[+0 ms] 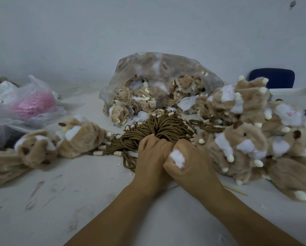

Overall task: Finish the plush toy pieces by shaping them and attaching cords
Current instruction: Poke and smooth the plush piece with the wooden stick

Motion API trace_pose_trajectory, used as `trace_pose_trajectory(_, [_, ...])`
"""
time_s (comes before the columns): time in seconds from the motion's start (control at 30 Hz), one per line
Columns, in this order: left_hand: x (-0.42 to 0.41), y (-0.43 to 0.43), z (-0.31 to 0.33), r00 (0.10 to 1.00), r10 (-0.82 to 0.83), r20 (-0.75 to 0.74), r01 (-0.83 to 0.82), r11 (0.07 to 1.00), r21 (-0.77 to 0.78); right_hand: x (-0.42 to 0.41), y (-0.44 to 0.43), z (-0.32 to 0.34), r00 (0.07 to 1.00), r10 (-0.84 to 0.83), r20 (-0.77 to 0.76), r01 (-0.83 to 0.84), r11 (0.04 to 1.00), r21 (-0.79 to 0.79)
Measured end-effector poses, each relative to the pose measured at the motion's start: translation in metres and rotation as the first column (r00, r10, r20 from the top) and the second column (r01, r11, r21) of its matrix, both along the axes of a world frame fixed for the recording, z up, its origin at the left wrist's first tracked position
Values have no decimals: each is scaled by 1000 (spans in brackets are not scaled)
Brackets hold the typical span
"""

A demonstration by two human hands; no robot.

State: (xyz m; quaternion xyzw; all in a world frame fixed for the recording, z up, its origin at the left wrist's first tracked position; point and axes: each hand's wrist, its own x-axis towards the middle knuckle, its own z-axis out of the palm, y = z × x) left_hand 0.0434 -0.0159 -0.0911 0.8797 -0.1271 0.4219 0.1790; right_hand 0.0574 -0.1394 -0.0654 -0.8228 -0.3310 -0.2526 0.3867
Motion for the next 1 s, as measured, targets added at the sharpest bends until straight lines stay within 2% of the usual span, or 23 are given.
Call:
trace_pose_trajectory(0.07, [0, 5, 2, 996, 50, -71, -51, 999, -11, -5, 3, 5, 987, -9, 157, 5, 1000, 28])
trace_pose_trajectory(0.13, [5, 17, 2, 947, 218, -237, -209, 976, 62, -11, -1, 6, 951, 30, 308, -56, 996, 74])
trace_pose_trajectory(0.17, [9, 24, 1, 896, 304, -325, -300, 952, 65, -13, -5, 7, 942, 69, 328, -101, 991, 84])
trace_pose_trajectory(0.23, [10, 32, -1, 861, 343, -376, -410, 905, -113, -12, -14, 9, 957, 60, 284, -98, 987, 123])
trace_pose_trajectory(0.3, [10, 30, -3, 912, 275, -303, -362, 887, -286, -4, -18, 9, 994, -34, 99, 13, 978, 210])
trace_pose_trajectory(0.4, [6, 19, -3, 927, 145, -346, -254, 921, -295, 10, -20, 4, 983, -88, -161, 135, 941, 310])
trace_pose_trajectory(0.43, [3, 14, 1, 937, 95, -336, -206, 927, -314, 12, -21, 1, 975, -91, -201, 156, 928, 339])
trace_pose_trajectory(0.5, [-4, 3, 9, 980, 1, -198, -73, 930, -360, 15, -20, -2, 965, -74, -253, 172, 905, 389])
trace_pose_trajectory(0.57, [-7, -7, 9, 1000, 5, -16, -10, 954, -300, 16, -18, -5, 961, -56, -269, 166, 898, 408])
trace_pose_trajectory(0.6, [-6, -10, 9, 1000, 14, 23, -7, 962, -273, 16, -17, -6, 965, -58, -257, 161, 902, 401])
trace_pose_trajectory(0.63, [-4, -10, 7, 1000, 1, 7, 1, 965, -263, 16, -16, -8, 971, -58, -232, 148, 908, 391])
trace_pose_trajectory(0.73, [-3, -1, 4, 961, -126, -246, 22, 922, -386, 12, -13, -11, 986, -66, -151, 109, 948, 298])
trace_pose_trajectory(0.8, [-1, 4, 1, 917, -172, -359, 6, 908, -419, 11, -11, -12, 991, -25, -131, 61, 960, 273])
trace_pose_trajectory(0.93, [-1, 6, 1, 875, -256, -411, 49, 892, -450, 8, -6, -9, 992, 64, -106, -36, 968, 249])
trace_pose_trajectory(1.0, [-3, 9, 2, 834, -372, -407, 100, 828, -552, 5, -5, -8, 991, 115, -75, -94, 967, 239])
